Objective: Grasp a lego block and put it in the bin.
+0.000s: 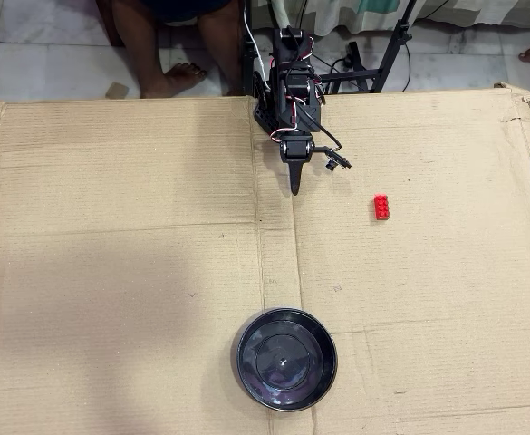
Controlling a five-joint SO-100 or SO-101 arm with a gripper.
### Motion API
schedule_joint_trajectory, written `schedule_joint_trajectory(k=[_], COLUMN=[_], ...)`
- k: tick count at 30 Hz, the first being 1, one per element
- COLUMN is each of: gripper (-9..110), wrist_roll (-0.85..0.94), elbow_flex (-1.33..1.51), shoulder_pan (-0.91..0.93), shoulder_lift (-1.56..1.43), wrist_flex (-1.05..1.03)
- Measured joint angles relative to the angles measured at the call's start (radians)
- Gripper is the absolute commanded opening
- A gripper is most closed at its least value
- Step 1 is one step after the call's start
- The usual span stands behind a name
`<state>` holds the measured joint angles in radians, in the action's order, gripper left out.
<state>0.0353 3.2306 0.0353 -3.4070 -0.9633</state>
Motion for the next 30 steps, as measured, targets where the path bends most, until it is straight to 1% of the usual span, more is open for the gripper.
schedule_joint_trajectory(k=[17, 24, 30], gripper=[1, 1, 1], wrist_roll=[-0.006, -0.137, -0.169], elbow_flex=[0.0, 0.0, 0.0], shoulder_pan=[0.0, -0.005, -0.006], shoulder_lift=[0.0, 0.0, 0.0], wrist_flex=[0.0, 0.0, 0.0])
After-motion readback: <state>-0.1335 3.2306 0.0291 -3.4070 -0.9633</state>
